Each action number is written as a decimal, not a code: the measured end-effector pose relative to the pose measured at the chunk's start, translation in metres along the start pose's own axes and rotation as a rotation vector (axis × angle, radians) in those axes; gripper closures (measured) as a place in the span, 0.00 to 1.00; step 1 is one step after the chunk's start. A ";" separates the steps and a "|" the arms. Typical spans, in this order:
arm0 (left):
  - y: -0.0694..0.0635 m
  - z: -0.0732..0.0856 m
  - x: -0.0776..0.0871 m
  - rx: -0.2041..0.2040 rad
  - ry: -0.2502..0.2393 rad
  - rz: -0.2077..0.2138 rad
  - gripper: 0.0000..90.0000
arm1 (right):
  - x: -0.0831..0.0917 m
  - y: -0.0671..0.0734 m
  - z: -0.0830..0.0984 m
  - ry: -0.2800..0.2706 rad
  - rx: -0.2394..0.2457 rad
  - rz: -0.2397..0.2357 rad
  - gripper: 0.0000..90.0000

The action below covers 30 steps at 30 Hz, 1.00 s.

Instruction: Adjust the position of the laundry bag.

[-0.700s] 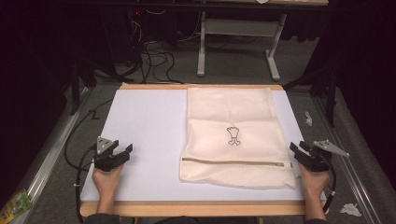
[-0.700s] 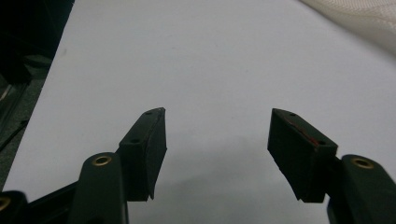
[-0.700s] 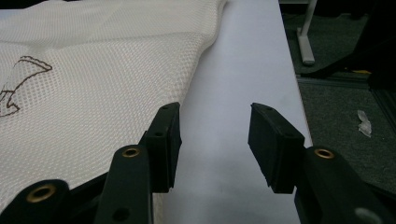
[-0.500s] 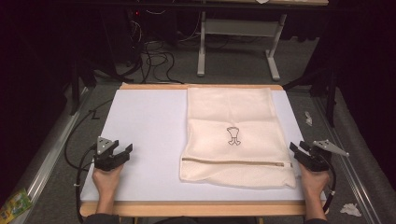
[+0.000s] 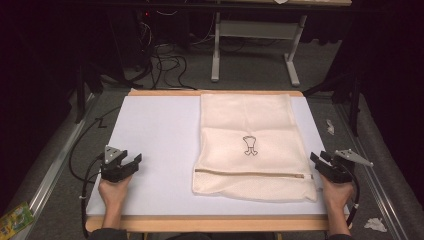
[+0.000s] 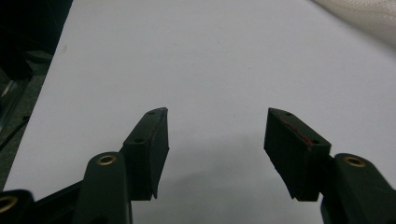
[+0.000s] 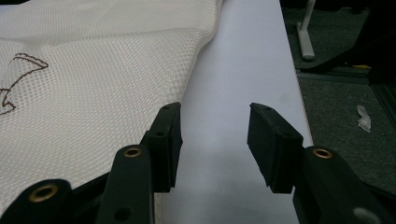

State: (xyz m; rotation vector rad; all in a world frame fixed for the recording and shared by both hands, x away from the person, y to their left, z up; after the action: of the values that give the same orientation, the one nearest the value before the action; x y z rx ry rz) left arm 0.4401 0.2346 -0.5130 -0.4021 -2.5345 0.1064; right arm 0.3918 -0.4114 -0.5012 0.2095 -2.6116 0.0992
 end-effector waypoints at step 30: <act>-0.036 -0.005 -0.003 -0.008 0.052 0.096 0.45 | 0.013 0.000 -0.001 0.007 -0.004 -0.027 0.62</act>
State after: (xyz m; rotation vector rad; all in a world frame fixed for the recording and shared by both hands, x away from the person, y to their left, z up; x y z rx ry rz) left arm 0.4360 0.1996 -0.5048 -0.5233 -2.4650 0.1204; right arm 0.3816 -0.4125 -0.4940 0.2429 -2.6009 0.0855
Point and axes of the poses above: each handheld gripper's, and its own axes: x roughly backward along the jaws, z roughly out of its underside, y roughly to its left, the point moved 6 cm from there along -x, roughly forward along the jaws, and after that the axes turned 8 degrees about x, right-handed, at the moved point
